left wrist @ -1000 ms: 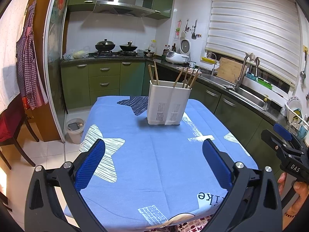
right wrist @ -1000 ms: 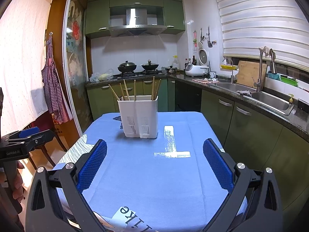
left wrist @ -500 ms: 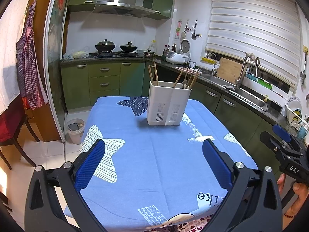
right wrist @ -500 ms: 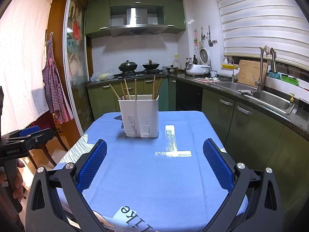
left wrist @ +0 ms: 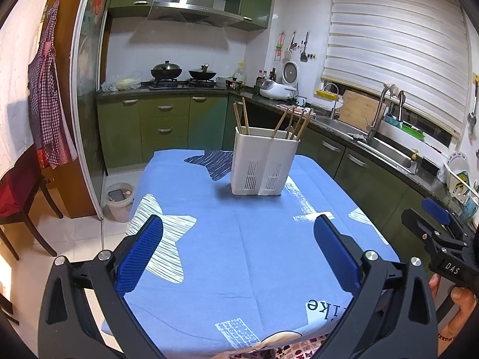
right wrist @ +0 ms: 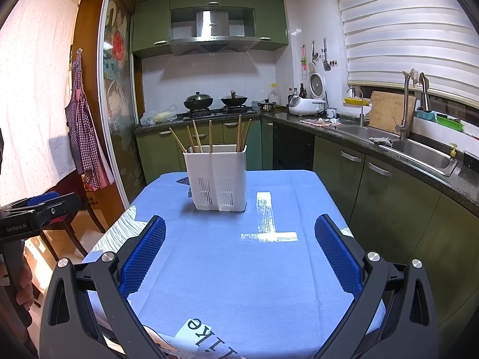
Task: Organize utensils
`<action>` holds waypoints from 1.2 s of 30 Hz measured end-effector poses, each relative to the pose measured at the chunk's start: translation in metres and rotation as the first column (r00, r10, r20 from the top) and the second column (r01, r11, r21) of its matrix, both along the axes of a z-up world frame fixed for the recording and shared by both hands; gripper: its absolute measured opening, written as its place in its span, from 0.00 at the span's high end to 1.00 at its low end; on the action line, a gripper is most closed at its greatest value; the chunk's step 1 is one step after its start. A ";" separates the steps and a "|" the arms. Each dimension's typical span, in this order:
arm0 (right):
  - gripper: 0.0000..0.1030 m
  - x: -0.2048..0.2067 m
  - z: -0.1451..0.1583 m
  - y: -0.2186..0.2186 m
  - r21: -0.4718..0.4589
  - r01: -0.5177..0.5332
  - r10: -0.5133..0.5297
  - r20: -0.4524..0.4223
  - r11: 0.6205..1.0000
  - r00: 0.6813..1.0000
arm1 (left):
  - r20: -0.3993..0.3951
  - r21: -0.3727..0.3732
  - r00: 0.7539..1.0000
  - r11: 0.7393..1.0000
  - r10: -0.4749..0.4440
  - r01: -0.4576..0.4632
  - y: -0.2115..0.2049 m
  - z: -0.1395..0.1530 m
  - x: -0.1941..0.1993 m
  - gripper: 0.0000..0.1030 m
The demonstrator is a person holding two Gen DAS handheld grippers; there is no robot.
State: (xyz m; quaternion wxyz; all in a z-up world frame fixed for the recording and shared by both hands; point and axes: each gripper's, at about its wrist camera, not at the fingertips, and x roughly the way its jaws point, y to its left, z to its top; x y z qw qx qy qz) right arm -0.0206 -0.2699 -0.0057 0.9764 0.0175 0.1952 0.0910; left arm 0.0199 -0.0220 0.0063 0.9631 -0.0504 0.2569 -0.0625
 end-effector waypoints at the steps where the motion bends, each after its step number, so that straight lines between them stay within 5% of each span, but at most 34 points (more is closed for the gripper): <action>1: 0.05 0.000 -0.001 0.000 0.000 0.000 0.000 -0.001 1.000 1.000 | -0.004 -0.002 1.000 1.000 -0.003 0.003 0.000 -0.001 0.000 0.07; 20: 0.05 0.002 -0.002 -0.002 0.000 0.000 0.000 -0.005 1.000 1.000 | 0.043 0.076 0.997 0.995 0.066 -0.070 0.000 0.005 0.002 0.07; 36: 0.05 0.004 -0.008 -0.001 0.009 -0.004 0.004 -0.009 1.000 1.000 | 0.045 0.094 0.999 0.995 0.023 -0.027 -0.002 0.004 0.003 0.11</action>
